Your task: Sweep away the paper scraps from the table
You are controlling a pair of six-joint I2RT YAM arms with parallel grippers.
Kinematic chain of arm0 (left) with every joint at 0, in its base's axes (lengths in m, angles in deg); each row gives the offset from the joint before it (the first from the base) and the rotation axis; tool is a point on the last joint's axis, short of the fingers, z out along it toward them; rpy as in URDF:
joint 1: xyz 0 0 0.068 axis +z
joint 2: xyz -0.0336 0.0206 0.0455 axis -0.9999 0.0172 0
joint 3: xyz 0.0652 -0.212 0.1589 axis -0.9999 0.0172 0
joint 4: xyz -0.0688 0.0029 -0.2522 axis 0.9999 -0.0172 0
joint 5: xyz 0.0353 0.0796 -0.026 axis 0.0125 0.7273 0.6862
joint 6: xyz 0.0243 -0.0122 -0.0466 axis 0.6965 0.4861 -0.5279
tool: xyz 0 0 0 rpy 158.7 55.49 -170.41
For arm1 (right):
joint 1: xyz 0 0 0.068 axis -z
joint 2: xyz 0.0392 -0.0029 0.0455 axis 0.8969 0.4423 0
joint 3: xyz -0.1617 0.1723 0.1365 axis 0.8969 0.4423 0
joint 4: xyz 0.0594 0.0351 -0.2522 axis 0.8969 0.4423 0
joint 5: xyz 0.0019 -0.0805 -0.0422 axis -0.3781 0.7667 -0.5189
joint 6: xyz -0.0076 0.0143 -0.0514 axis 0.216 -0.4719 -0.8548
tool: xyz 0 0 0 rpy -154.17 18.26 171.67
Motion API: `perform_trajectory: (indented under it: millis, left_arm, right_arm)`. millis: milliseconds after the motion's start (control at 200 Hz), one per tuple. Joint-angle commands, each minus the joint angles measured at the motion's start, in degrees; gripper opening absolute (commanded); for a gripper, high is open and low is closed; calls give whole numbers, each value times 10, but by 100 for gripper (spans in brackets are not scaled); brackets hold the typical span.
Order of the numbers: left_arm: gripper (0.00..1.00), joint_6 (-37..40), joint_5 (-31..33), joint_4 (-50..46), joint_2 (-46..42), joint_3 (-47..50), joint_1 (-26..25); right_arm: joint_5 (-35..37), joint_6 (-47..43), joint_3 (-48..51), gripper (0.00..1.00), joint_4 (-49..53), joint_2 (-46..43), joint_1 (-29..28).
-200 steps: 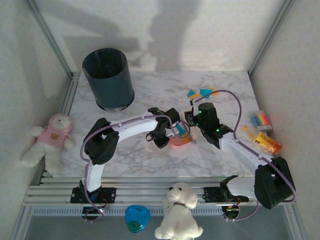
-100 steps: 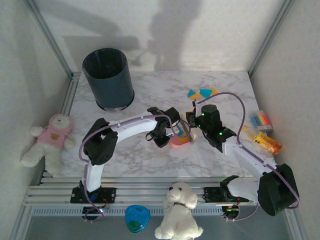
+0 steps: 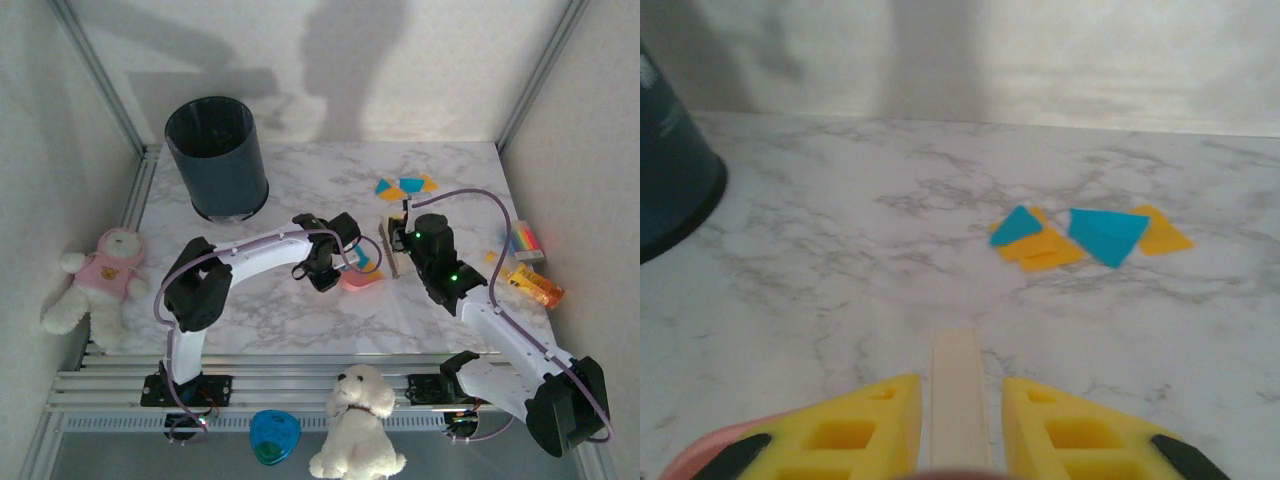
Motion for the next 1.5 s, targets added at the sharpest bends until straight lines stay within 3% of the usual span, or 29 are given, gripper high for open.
perform_trajectory:
  millis: [0, 776, 1492]
  left_arm:
    - [0, -4, 23, 19, -38, 4, 3]
    - [0, 9, 12, 69, -99, -51, 56]
    - [0, -86, -157, 163, -174, -89, 216]
  right_arm:
    - [84, 9, 8, 0, 13, -9, -4]
    - [117, 4, 14, 0, 43, -27, -1]
    - [112, 6, 8, 0, 56, -20, 0]
